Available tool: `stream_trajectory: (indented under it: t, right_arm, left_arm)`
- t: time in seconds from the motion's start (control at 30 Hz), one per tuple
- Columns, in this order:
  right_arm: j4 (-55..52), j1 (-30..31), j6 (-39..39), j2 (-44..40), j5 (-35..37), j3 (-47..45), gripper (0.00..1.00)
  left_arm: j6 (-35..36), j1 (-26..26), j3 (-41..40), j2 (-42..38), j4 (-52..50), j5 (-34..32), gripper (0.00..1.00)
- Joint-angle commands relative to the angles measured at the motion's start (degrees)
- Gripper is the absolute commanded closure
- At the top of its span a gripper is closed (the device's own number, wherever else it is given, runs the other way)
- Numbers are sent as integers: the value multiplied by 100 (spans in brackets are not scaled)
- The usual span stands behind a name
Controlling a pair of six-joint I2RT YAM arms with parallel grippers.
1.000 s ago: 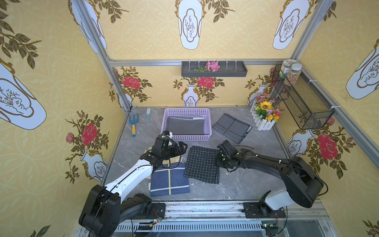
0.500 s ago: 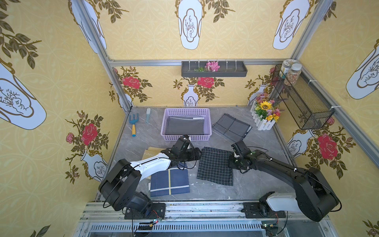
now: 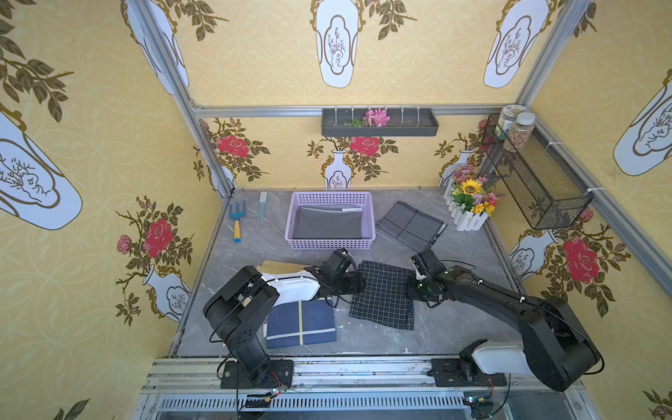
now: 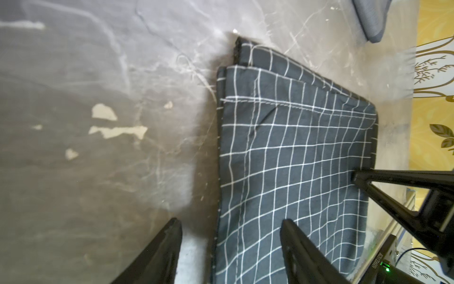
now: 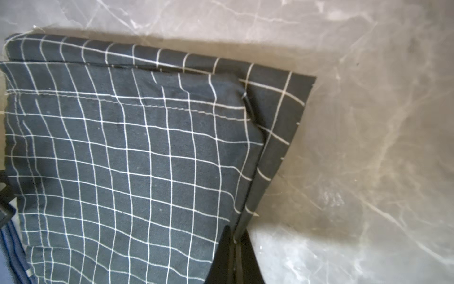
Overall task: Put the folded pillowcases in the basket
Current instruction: Move the pillowcase to the center of the board, then pick up the pillowcase from the center of the board.
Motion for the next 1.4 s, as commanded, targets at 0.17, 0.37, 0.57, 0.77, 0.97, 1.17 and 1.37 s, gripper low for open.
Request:
stream_trajectory:
  t: [0.17,0.37,0.57,0.77,0.97,1.17,1.37]
  right_arm:
    - [16,-25,-20,-44,-13,-84,98]
    - [50,-44,12,-66,-29,-125,98]
    - [75,-49,20,-57,-49,-134,98]
    - [78,-45,30,-67,-52,-148,100]
    - [30,-43,32,-156,-48,-162,100]
    - [-154,-45,32,-442,-39,-103,100]
    - [-523,-44,10,-965,80,83,100]
  left_arm:
    - [-42,-96,116,299,4,88,43]
    - [-64,-185,155,419,-3,59,60]
    - [-88,-194,131,404,-2,-2,81]
    - [-88,-194,128,340,3,-64,100]
    - [-105,-194,123,210,5,-159,100]
    - [-130,-194,122,-128,2,-235,100]
    - [-96,-194,210,-558,-164,-292,100]
